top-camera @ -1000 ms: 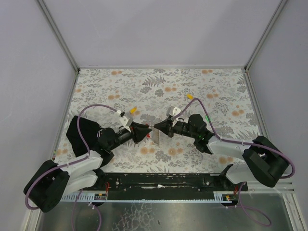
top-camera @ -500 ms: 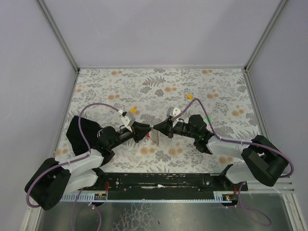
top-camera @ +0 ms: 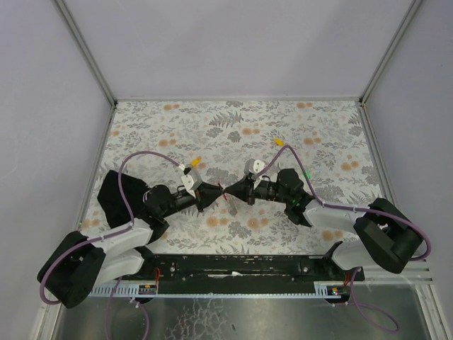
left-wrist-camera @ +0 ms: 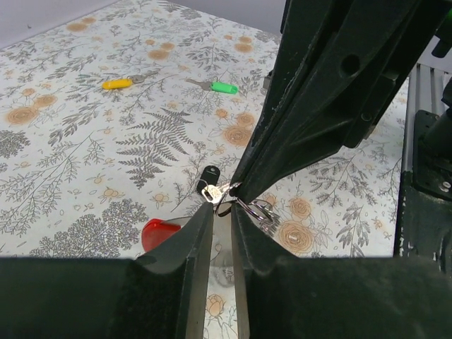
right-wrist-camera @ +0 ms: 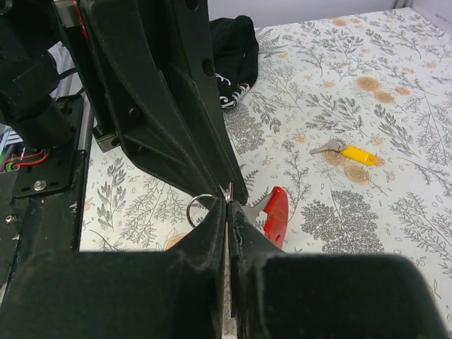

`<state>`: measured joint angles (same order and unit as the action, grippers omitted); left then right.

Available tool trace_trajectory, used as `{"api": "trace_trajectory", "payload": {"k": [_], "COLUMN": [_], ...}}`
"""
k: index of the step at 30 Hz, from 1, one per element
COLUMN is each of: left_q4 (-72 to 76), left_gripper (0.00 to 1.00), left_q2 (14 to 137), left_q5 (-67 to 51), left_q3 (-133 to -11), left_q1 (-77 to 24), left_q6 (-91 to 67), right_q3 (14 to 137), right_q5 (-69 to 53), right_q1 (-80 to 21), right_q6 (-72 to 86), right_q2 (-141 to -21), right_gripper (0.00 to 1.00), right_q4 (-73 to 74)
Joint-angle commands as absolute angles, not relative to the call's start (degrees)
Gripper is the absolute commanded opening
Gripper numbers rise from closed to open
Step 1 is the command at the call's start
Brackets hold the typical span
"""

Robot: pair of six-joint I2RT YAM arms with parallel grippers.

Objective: Put the keys on the keyring

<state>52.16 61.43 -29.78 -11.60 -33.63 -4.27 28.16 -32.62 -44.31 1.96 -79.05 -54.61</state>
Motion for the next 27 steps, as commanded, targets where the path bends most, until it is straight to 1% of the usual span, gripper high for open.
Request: {"api": "trace_trajectory", "payload": {"k": [1,6,8,11,13,22,25,27], "left_q4": [56.9,57.2,57.1,55.7,54.7,53.8,53.5,53.1], "left_gripper": [0.15,0.12,0.13,0.18,0.19,0.19,0.15,0.08], "left_q2": [62.4,63.3,63.2,62.7,62.2,64.3,64.2,63.9], "left_q5": [-34.8,-37.6,-38.4,-38.5,-38.8,-46.4,-48.0,-48.3], "left_q3": [-14.5,-15.0,-14.9,-14.5,-14.4,-16.2,-16.4,-16.4], "left_q1": [-33.6,-33.6,-33.6,-33.6,-33.7,-33.6,-33.6,-33.6], "left_q6": [-1.1,-0.7,-0.3,1.2,2.2,2.9,3.3,3.8], "right_q3": [28.9,29.2,29.0,28.6,28.4,29.5,29.9,30.0], "right_q5": [-36.5,-37.5,-37.6,-37.7,-37.9,-44.0,-44.1,-44.1], "right_q1": [-44.9,-44.9,-44.9,-44.9,-44.9,-44.9,-44.9,-44.9], "right_q6": [1.1,-0.7,-1.6,-3.3,-4.8,-9.0,-9.3,-9.3], "right_q2": [-79.4,-79.1,-78.7,-77.7,-76.6,-75.1,-75.3,-75.2], "right_gripper": [0.00,0.00,0.00,0.00,0.00,0.00,0.00,0.00], "right_q4": [-56.6,-54.5,-53.7,-51.7,-49.9,-43.9,-43.2,-42.9]}}
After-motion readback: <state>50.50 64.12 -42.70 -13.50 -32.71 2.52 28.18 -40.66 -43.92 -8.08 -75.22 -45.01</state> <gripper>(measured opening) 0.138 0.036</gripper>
